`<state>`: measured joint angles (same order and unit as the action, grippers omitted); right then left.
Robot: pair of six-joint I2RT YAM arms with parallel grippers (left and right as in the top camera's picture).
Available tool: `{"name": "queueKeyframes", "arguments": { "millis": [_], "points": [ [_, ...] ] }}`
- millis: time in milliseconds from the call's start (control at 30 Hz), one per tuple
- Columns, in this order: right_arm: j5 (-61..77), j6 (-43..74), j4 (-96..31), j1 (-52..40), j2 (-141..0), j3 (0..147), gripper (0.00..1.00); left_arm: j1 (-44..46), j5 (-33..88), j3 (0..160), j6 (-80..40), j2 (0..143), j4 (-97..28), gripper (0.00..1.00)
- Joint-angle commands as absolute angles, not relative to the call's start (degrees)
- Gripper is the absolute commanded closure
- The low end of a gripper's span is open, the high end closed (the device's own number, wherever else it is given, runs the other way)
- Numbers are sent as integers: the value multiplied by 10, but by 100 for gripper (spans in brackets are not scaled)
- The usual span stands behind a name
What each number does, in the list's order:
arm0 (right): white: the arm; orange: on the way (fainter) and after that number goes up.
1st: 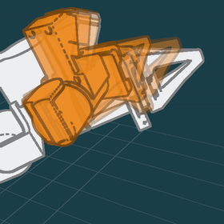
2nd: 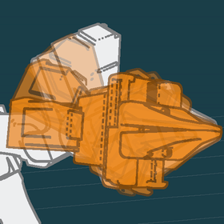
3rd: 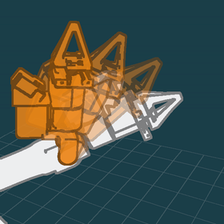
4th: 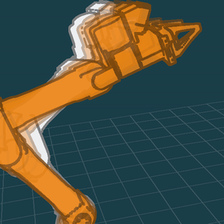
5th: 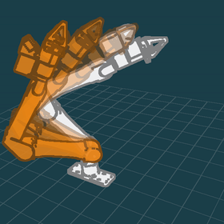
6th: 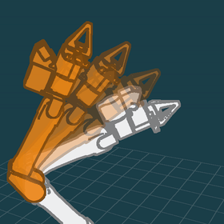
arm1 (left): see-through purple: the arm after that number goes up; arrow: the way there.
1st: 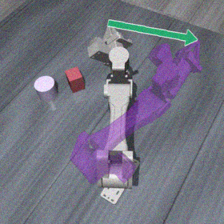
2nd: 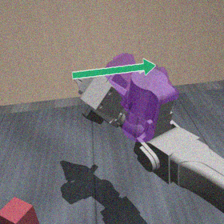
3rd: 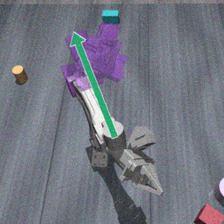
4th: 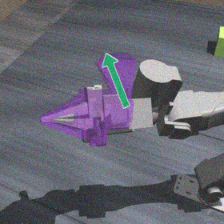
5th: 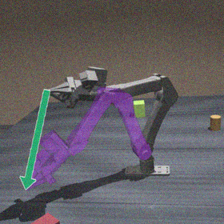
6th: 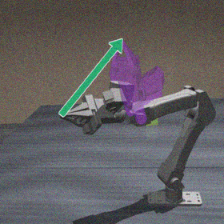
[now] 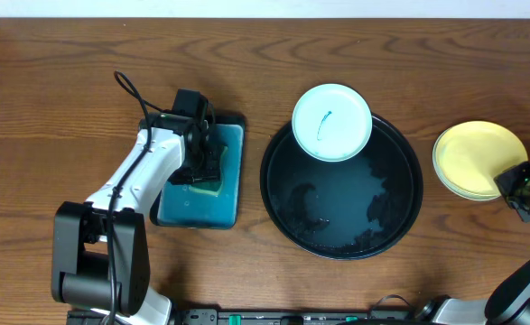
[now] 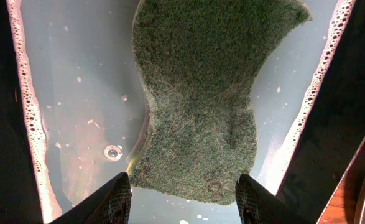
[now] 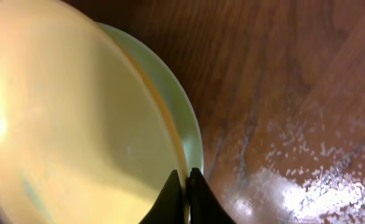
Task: Clean dirty plates on tray and stack at the side
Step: 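Release the yellow plate and raise the right gripper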
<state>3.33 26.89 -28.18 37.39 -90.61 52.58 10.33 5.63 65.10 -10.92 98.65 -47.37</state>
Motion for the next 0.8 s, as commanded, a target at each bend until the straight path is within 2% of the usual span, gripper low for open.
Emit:
{"name": "queueKeyframes", "arguments": {
  "millis": [0, 67, 133, 200, 400, 600, 767],
  "points": [
    [40, 278, -276, 379, -908, 535, 82, 103, 54, 646, -117, 981, -475, 44],
    [47, 278, -276, 379, -908, 535, 65, 103, 54, 646, -117, 981, -475, 44],
    [63, 272, -276, 379, -908, 535, 60, 103, 54, 646, -117, 981, -475, 44],
    [98, 249, -265, 378, -908, 535, 37, 103, 54, 646, -117, 981, -475, 44],
    [185, 230, -251, 366, -908, 535, 16, 103, 54, 646, -117, 981, -475, 44],
    [241, 161, -270, 307, -902, 550, 20, 103, 54, 646, -116, 981, -475, 44],
    [240, 86, -355, 229, -901, 622, 20, 103, 54, 646, -116, 981, -475, 44]
  ]
}}
